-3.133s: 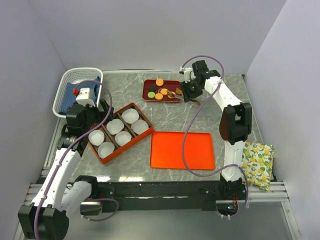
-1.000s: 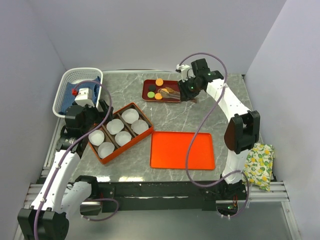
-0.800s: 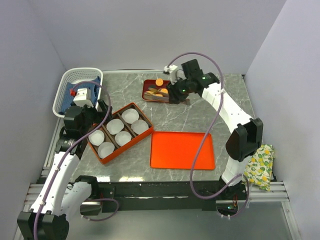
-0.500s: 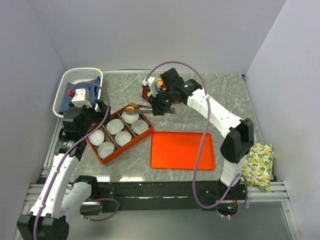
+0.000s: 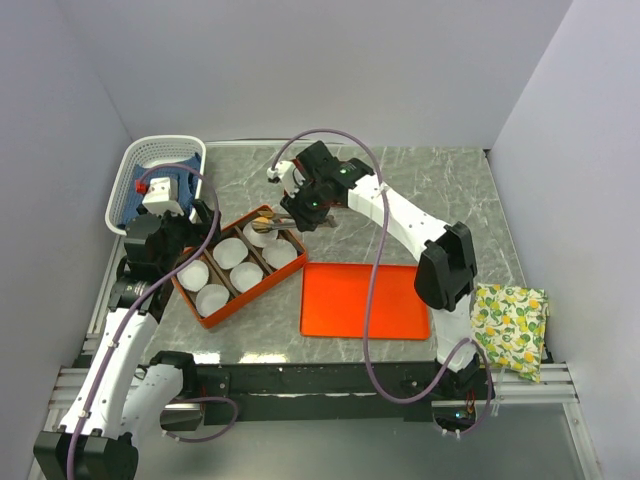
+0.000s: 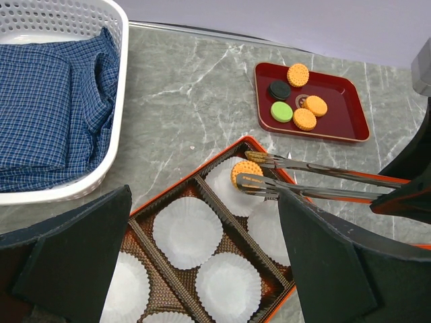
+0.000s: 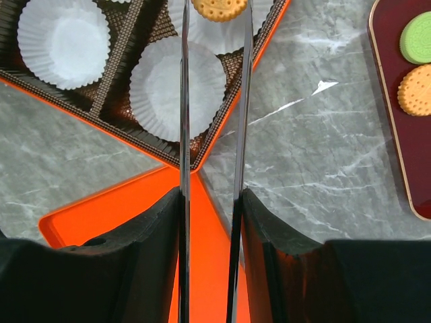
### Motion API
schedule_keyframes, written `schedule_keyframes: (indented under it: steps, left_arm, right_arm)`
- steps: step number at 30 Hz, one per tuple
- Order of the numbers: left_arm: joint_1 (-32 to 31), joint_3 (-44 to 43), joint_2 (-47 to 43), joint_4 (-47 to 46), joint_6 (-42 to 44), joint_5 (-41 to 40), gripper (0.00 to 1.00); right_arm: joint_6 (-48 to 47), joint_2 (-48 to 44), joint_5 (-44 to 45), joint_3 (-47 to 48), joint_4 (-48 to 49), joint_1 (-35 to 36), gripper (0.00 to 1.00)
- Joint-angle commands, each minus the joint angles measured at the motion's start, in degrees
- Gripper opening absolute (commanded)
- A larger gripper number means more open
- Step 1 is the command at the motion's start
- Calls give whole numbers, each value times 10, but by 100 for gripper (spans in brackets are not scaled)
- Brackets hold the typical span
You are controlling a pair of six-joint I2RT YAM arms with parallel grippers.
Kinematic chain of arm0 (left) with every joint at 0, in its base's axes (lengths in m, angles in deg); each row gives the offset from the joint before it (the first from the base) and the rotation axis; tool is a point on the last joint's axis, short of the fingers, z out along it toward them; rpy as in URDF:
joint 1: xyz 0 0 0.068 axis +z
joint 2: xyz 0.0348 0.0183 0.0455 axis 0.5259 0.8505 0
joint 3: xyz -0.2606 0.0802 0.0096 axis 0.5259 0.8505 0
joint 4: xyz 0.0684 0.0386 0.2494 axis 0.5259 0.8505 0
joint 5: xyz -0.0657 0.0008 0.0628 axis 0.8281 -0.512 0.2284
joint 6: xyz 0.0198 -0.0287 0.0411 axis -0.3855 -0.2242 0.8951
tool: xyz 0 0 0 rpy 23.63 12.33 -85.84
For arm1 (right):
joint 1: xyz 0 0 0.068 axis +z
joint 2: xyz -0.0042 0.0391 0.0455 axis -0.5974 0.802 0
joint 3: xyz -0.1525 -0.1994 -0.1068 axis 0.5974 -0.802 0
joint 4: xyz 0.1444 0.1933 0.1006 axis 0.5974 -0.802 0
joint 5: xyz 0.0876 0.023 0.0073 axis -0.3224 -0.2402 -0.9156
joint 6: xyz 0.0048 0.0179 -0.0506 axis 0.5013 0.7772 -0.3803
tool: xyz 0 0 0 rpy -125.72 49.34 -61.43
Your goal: Pack the cookies
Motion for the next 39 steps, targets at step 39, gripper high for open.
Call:
schedule_keyframes:
  steps: [39]
  left_arm:
    - [1, -5, -10, -16, 14, -1, 96]
  right_arm:
    - [-4, -40, 23, 24, 3, 14, 53]
